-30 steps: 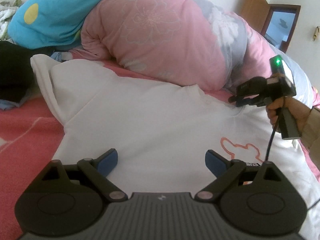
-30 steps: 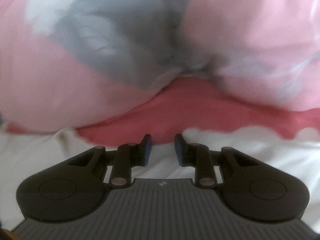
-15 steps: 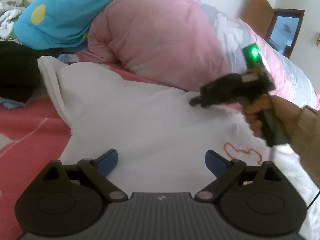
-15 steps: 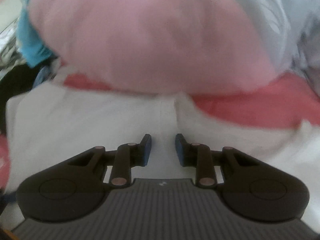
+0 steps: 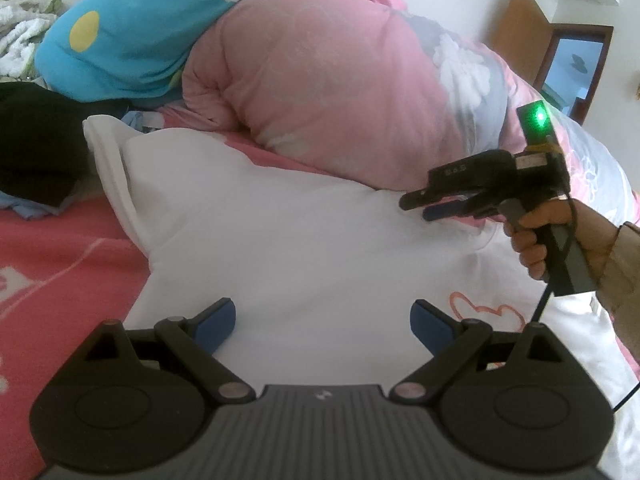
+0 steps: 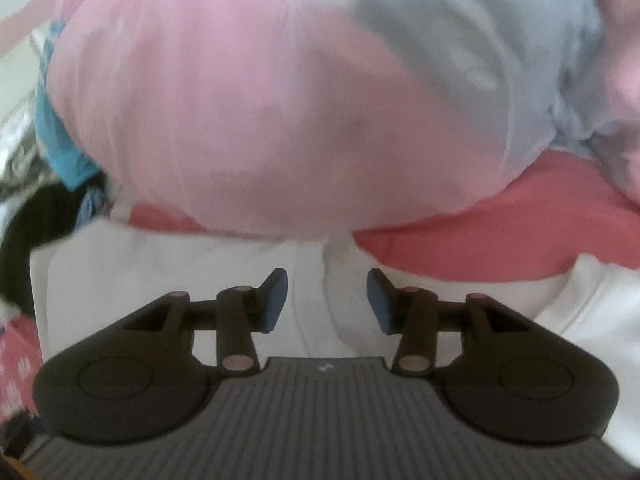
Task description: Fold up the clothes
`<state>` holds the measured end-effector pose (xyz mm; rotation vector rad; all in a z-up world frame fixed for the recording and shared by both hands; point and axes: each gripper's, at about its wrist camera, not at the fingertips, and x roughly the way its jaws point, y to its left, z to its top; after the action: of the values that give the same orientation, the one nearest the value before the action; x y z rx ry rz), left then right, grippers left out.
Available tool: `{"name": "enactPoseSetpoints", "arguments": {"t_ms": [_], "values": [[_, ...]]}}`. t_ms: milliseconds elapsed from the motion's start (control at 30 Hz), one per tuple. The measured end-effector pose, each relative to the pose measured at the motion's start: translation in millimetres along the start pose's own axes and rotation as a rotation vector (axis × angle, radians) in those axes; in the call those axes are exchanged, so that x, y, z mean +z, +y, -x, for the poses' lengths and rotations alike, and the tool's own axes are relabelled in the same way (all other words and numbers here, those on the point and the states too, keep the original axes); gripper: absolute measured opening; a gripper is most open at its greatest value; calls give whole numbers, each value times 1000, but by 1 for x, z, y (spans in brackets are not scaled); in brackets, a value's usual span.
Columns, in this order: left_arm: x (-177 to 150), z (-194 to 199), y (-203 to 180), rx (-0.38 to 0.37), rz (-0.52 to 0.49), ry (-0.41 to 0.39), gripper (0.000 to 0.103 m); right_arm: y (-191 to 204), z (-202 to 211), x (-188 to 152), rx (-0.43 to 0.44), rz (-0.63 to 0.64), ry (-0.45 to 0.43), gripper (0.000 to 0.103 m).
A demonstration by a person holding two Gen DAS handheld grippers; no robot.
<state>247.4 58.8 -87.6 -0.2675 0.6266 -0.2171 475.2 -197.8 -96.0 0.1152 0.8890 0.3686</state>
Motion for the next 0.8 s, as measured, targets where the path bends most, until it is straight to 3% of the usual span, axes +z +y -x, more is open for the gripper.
{"name": "enactPoseSetpoints", "arguments": {"t_ms": [100, 167, 200, 367, 667, 800], "values": [[-1, 1, 1, 0, 1, -2, 95, 9, -6, 0, 18, 36, -16, 41], [-1, 0, 1, 2, 1, -3, 95, 15, -9, 1, 29, 50, -36, 12], [-1, 1, 0, 5, 1, -5, 95, 18, -9, 1, 26, 55, -54, 5], [-2, 1, 0, 19, -2, -9, 95, 26, -8, 3, 12, 51, -143, 2], [-2, -1, 0, 26, -4, -6, 95, 13, -25, -2, 4, 24, -148, 1], [-2, -1, 1, 25, 1, -4, 95, 6, -12, 1, 14, -16, -133, 10]]}}
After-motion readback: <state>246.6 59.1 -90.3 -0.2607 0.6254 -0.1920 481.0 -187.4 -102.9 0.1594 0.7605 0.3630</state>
